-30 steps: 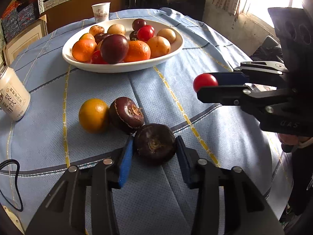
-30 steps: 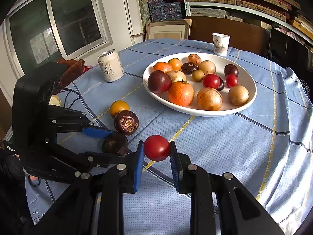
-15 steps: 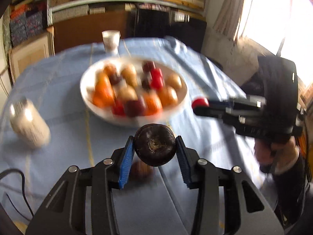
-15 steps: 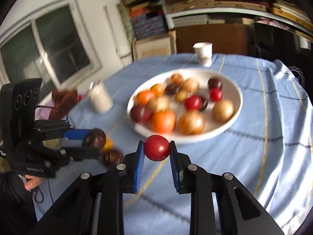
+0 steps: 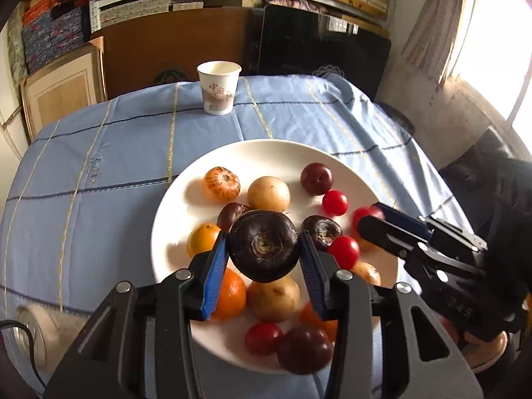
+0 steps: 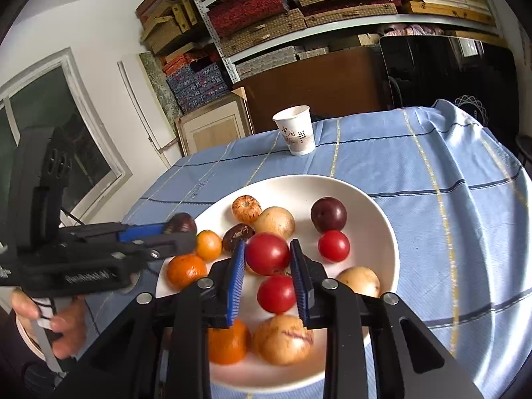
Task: Organize fruits
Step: 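Carry the brown fruit and tomato over the plate and open both tools, then grasp a dark brown round fruit with the right tool while the left tool grasps a yellow-orange fruit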
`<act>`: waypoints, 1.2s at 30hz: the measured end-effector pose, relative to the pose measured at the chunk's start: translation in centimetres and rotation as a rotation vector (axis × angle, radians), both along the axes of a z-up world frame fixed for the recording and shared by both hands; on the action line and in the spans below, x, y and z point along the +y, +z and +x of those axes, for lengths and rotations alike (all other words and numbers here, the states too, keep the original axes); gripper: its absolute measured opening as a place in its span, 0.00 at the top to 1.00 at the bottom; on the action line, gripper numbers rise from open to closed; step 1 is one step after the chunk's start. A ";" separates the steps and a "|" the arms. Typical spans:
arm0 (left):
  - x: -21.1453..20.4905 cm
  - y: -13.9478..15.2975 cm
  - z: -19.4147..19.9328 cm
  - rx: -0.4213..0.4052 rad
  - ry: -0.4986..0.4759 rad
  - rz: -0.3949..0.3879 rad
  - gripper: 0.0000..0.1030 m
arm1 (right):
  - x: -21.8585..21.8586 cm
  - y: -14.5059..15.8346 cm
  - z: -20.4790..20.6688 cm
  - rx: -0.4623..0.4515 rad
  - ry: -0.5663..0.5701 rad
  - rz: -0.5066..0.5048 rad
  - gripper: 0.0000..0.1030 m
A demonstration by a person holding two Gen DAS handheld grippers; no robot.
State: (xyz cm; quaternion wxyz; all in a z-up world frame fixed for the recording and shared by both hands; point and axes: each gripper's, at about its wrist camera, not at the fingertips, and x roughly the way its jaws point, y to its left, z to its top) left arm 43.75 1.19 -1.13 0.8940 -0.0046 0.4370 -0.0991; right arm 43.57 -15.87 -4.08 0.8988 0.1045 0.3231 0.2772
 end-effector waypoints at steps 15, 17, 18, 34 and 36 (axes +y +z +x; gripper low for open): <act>5.3 0.4 -15.9 -0.251 0.128 0.061 0.04 | 1.8 1.8 -12.1 -0.157 0.119 -0.068 0.17; 6.4 -0.3 -17.0 -0.240 0.147 0.056 0.04 | 3.3 1.3 -13.3 -0.154 0.170 -0.109 0.17; 6.9 -0.8 -17.5 -0.220 0.154 0.044 0.04 | 4.5 0.9 -14.0 -0.155 0.205 -0.158 0.17; 7.8 -2.4 -19.3 -0.168 0.190 0.083 0.04 | 9.9 -3.4 -15.2 -0.026 0.379 -0.353 0.18; 7.9 -2.5 -19.3 -0.169 0.196 0.091 0.04 | 10.0 -3.7 -14.8 -0.004 0.379 -0.357 0.25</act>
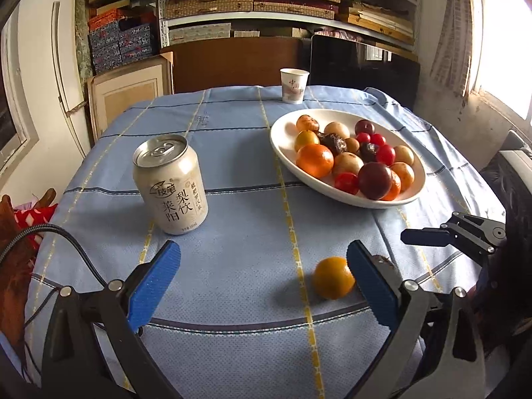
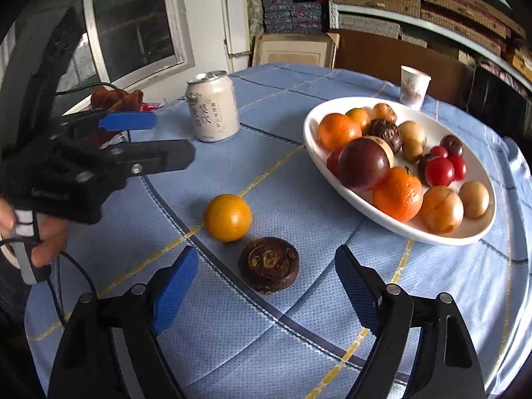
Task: Organize fruits
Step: 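Grasp a dark brown round fruit with the right tool while the left tool grasps a yellow-orange fruit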
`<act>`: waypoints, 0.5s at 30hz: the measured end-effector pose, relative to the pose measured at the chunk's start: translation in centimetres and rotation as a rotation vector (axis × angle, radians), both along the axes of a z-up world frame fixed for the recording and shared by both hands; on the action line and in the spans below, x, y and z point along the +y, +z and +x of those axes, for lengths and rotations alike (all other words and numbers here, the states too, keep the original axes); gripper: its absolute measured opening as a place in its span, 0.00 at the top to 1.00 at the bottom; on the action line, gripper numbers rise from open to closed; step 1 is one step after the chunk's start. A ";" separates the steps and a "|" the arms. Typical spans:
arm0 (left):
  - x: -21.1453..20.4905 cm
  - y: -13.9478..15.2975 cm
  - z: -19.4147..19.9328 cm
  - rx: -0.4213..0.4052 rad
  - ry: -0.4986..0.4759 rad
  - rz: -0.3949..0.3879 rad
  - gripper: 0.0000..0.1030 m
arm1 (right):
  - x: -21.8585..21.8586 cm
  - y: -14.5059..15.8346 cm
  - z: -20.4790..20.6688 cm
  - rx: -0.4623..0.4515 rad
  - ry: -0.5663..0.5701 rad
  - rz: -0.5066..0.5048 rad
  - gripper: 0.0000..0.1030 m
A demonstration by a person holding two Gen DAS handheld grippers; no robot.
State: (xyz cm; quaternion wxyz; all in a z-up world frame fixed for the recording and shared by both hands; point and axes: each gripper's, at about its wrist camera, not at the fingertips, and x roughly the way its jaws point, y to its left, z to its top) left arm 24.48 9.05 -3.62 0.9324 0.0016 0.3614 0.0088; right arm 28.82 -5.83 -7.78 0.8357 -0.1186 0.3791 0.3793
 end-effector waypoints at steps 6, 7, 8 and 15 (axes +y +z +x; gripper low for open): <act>0.6 -0.1 0.1 0.006 0.022 -0.014 0.04 | 1.1 -0.9 0.0 0.020 0.029 -0.041 0.40; 0.7 -0.1 0.1 0.008 0.023 -0.019 0.04 | 1.2 -0.9 -0.1 0.018 0.033 -0.048 0.41; 0.7 -0.1 0.2 0.010 0.025 -0.022 0.04 | 1.4 -1.0 -0.1 0.018 0.036 -0.052 0.43; 0.7 -0.3 0.3 0.013 0.041 -0.013 0.04 | 0.9 -1.3 0.3 0.037 -0.011 -0.056 0.59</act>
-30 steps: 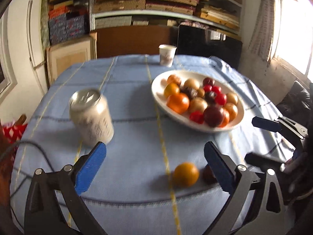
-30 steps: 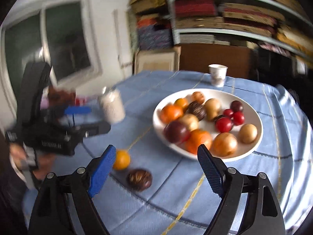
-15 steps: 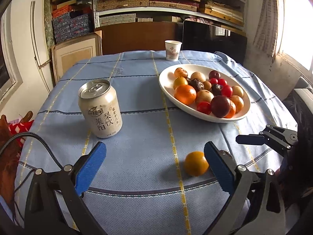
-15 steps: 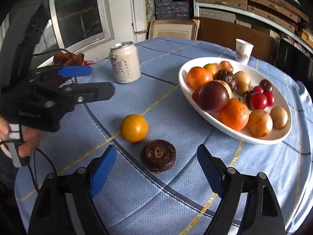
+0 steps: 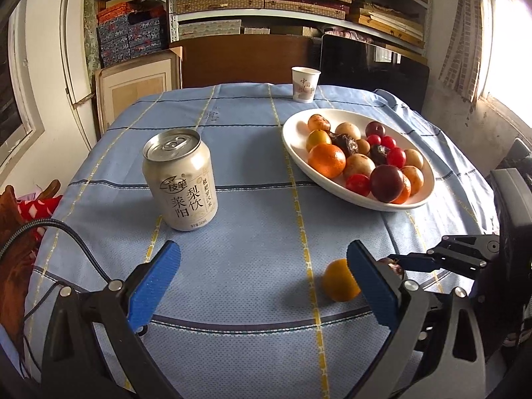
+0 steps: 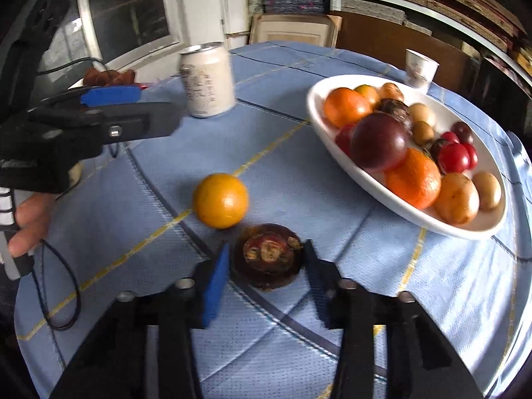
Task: Organize fruits
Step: 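Grasp a dark brown round fruit with the right tool while the left tool grasps a yellow-orange fruit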
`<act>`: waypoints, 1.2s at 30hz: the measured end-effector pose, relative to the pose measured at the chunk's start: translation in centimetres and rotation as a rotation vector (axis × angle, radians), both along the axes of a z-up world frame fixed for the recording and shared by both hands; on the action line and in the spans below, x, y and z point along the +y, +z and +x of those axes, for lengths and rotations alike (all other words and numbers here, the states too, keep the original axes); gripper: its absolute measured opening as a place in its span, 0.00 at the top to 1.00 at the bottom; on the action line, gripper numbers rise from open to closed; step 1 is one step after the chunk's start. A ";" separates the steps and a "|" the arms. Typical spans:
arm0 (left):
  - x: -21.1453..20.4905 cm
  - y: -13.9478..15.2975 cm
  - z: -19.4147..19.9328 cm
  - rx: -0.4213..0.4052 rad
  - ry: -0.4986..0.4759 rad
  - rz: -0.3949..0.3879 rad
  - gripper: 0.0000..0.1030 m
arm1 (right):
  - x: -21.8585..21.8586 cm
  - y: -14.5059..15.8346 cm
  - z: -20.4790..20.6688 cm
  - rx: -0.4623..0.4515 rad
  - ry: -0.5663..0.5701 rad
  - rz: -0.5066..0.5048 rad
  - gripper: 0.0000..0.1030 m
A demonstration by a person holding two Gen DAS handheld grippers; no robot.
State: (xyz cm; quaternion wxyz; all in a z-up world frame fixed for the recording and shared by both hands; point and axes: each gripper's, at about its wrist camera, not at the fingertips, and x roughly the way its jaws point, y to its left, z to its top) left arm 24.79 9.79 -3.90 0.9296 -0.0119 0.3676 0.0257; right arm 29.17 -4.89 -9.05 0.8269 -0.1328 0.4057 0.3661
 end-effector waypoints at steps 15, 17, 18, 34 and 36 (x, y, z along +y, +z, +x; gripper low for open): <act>-6.2 -2.5 -0.1 0.069 -0.283 0.022 0.26 | -8.8 4.0 1.0 -0.033 -0.239 0.211 0.59; -6.9 -3.1 0.2 0.095 -0.301 0.022 0.29 | -8.9 4.1 0.6 -0.038 -0.237 0.213 0.59; -7.1 -3.3 0.2 0.098 -0.301 0.029 0.34 | -9.0 4.2 0.4 -0.037 -0.233 0.217 0.59; -6.2 -4.4 1.7 0.144 -0.251 -0.012 0.51 | -8.7 4.1 -0.3 -0.036 -0.206 0.218 0.59; -6.1 -4.4 1.6 0.143 -0.254 -0.013 0.53 | -8.6 4.0 -0.4 -0.038 -0.204 0.216 0.59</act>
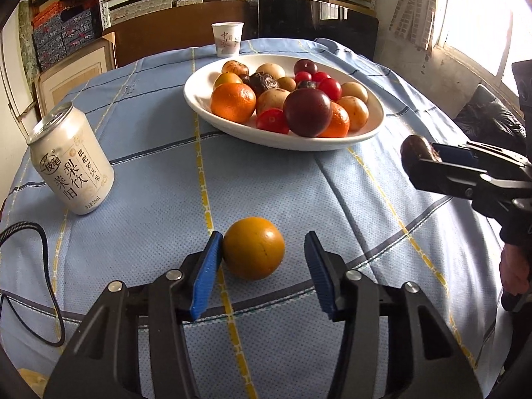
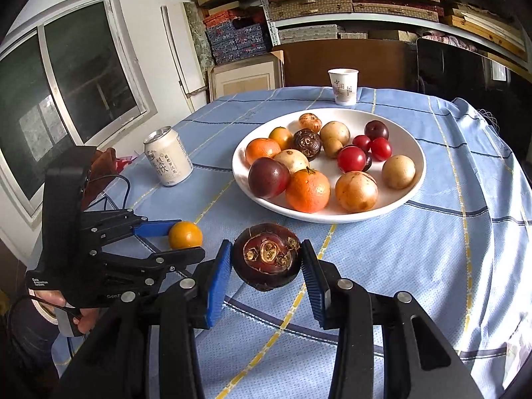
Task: Organize fruits
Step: 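Grasp a dark brown round fruit with the right tool while the left tool grasps a yellow-orange fruit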
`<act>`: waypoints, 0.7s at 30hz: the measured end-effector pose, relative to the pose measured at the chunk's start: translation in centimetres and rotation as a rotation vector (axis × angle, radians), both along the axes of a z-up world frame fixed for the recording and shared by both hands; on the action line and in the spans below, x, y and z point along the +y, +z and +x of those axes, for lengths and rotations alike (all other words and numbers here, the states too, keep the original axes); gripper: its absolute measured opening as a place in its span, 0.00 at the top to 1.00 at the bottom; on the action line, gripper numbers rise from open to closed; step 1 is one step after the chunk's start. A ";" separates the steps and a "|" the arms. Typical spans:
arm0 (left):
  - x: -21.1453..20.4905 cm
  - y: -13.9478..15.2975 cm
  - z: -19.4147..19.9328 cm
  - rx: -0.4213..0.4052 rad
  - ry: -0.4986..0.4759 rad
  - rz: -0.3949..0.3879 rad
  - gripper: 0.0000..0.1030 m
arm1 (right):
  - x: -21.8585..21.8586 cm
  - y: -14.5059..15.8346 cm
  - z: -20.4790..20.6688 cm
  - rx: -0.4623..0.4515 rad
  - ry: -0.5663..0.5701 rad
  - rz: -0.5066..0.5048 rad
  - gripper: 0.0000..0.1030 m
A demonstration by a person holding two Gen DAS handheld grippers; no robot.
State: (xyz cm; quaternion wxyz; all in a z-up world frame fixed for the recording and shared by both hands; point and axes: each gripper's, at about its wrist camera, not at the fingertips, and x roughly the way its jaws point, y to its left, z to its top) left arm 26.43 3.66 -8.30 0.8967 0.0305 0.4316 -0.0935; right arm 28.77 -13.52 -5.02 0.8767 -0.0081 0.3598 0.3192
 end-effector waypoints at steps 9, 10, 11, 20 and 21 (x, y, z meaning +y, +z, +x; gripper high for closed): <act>0.4 0.0 0.0 -0.008 0.010 -0.003 0.64 | 0.0 -0.6 0.2 0.005 -0.010 -0.021 0.59; 0.3 0.0 0.0 -0.009 0.010 -0.001 0.64 | 0.0 -0.8 0.3 0.010 -0.013 -0.027 0.59; 0.4 0.0 0.0 -0.009 0.009 0.000 0.64 | 0.0 -0.9 0.4 0.013 -0.017 -0.030 0.59; 0.6 0.5 -0.3 -0.029 0.015 -0.002 0.64 | 0.0 -1.4 0.7 0.017 -0.028 -0.042 0.59; 0.6 0.7 -0.4 -0.036 0.015 -0.006 0.64 | 0.0 -1.3 0.7 0.012 -0.029 -0.042 0.59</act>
